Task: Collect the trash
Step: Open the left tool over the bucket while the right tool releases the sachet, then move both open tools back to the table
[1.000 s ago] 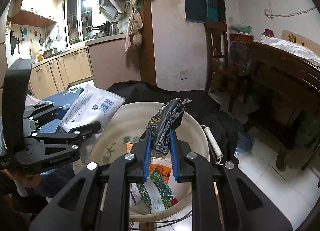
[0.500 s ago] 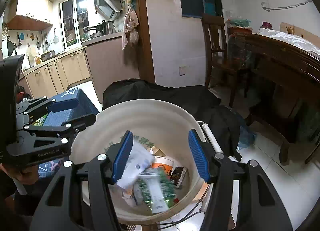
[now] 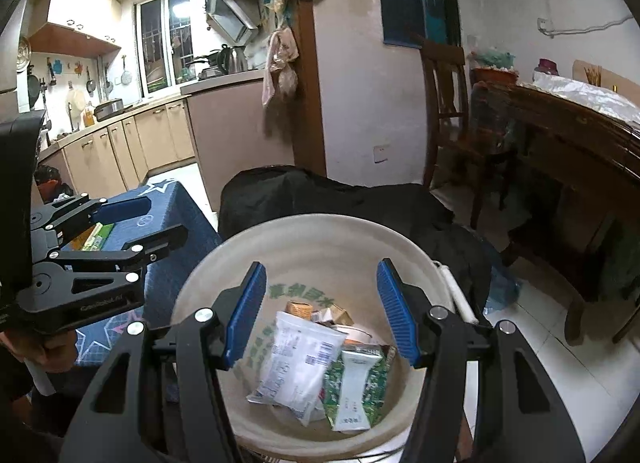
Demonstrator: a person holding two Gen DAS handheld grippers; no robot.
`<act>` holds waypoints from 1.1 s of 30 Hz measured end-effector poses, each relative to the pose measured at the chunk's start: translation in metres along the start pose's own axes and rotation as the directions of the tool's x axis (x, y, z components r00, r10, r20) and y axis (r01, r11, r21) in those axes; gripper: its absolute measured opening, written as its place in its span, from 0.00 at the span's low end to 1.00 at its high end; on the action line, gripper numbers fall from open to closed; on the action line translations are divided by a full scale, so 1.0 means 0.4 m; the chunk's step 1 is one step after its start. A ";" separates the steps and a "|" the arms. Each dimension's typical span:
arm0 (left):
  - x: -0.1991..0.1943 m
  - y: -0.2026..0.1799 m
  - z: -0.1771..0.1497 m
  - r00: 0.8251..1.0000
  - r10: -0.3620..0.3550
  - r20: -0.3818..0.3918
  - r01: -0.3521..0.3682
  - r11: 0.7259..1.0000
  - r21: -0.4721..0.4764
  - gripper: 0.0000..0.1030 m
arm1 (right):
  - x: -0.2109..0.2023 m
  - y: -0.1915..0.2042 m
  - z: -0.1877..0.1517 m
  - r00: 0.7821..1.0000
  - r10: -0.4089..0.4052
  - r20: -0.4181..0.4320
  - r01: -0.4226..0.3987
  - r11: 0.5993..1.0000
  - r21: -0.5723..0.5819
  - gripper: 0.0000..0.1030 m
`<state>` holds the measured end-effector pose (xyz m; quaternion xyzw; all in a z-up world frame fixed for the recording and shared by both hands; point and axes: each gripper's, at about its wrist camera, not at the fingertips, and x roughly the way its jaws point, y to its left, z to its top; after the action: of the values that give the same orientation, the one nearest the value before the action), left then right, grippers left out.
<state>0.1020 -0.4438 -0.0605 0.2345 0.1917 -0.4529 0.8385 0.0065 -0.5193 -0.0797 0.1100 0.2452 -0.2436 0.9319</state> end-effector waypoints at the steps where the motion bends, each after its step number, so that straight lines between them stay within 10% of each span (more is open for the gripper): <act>1: -0.006 0.010 -0.004 1.000 0.010 0.002 -0.010 1.000 -0.003 0.60 | 0.003 0.011 0.003 1.000 0.006 0.001 -0.006 1.000 -0.004 0.54; 19: -0.145 0.392 -0.219 0.955 0.271 -0.123 -0.292 0.932 -0.213 0.60 | 0.127 0.366 0.066 0.971 0.237 -0.029 -0.238 0.957 -0.165 0.54; 33: -0.317 0.731 -0.484 0.842 0.436 -0.316 -0.536 0.735 -0.415 0.67 | 0.210 0.699 0.045 0.888 0.431 -0.160 -0.459 0.851 -0.253 0.66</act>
<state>0.2639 -0.1087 -0.0867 0.1009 0.3134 -0.1276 0.9356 0.2198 -0.3190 -0.0831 0.0406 0.2906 0.0224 0.9557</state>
